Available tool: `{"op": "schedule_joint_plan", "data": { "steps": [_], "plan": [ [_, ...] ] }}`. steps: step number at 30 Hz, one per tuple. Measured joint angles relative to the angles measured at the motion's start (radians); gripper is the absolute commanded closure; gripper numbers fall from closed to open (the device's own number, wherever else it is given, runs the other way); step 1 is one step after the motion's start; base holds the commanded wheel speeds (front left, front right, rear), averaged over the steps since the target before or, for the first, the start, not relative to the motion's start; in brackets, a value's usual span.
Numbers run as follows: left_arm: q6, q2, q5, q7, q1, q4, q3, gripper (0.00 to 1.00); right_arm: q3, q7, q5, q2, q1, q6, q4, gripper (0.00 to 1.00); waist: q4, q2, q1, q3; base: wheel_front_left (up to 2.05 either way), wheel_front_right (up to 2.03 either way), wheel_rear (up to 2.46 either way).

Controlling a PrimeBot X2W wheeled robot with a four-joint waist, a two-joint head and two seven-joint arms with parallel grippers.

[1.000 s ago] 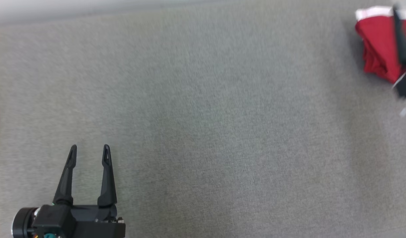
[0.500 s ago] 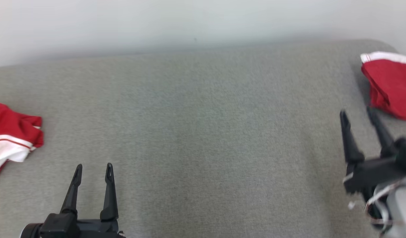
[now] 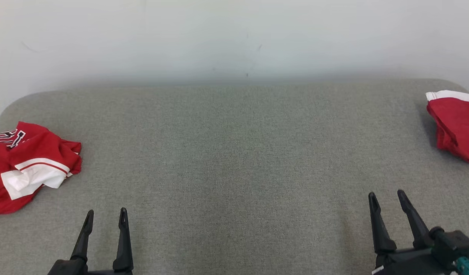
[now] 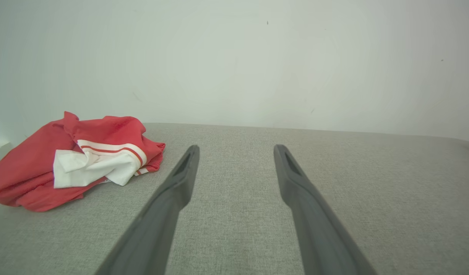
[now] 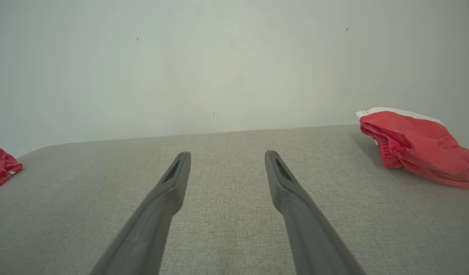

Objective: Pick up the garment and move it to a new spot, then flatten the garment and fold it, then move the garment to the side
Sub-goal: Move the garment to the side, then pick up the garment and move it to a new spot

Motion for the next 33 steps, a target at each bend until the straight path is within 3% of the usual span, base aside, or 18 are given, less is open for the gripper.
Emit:
{"op": "schedule_joint_plan", "data": {
  "steps": [10,33],
  "plan": [
    [-0.014,-0.001,-0.014,0.000,0.031,0.014,0.030,0.00,-0.040,0.000,-0.024,0.056,0.084,0.000,-0.040,0.00,0.015,0.0000,0.0000,-0.045,0.00,0.00,0.00],
    [-0.024,-0.003,0.001,0.000,0.033,0.017,0.040,0.00,-0.047,0.011,-0.036,0.066,0.106,0.000,-0.058,0.00,0.044,0.0000,0.0001,-0.051,0.00,0.00,0.00]
  ]
}}
